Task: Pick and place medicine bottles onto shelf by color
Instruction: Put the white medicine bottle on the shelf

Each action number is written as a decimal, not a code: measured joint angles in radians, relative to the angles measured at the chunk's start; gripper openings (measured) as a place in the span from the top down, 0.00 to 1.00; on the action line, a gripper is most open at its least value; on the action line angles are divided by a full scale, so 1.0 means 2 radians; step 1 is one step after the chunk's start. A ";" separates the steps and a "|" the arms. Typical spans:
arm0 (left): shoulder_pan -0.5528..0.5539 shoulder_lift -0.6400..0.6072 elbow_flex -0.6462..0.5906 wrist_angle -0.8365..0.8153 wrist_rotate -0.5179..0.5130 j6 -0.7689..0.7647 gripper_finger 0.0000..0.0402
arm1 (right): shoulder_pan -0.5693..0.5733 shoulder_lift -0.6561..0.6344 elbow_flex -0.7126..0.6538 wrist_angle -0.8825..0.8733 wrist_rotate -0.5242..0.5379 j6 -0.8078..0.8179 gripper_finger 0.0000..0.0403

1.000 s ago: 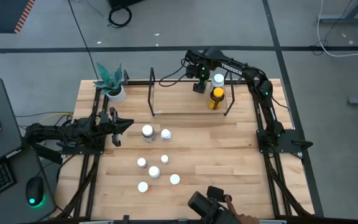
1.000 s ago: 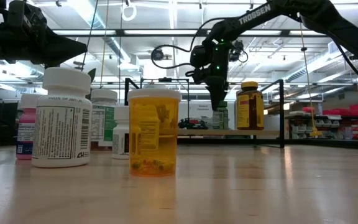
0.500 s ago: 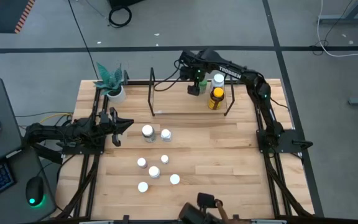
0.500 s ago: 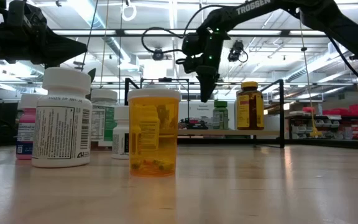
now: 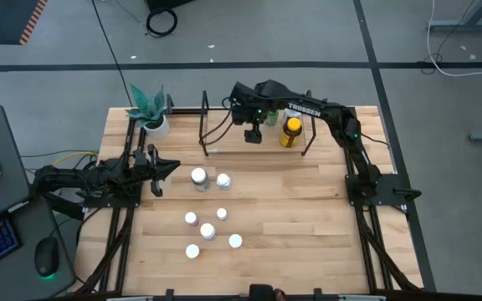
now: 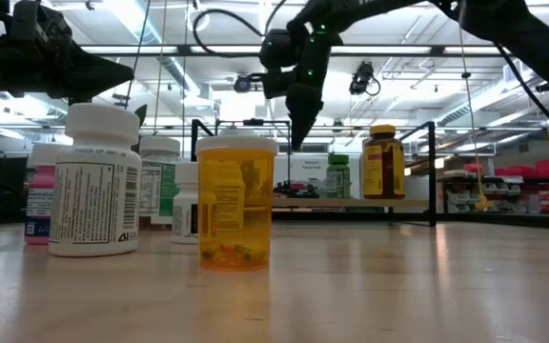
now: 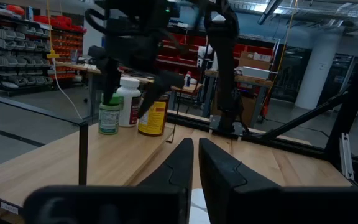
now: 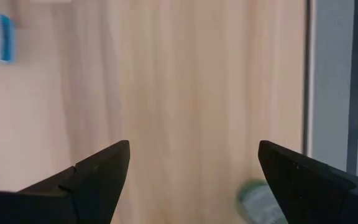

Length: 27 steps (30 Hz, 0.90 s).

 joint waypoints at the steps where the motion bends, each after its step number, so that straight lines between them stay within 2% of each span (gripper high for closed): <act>1: 0.000 0.000 0.000 0.000 0.000 0.000 0.91 | 0.006 0.000 0.000 0.000 0.000 0.004 0.09; 9: 0.000 0.000 0.000 0.000 0.000 0.000 0.91 | 0.050 0.000 0.000 -0.006 0.000 0.025 0.09; 27: 0.000 0.000 0.000 0.000 0.000 0.000 0.91 | 0.108 0.000 0.000 0.004 -0.018 0.051 0.10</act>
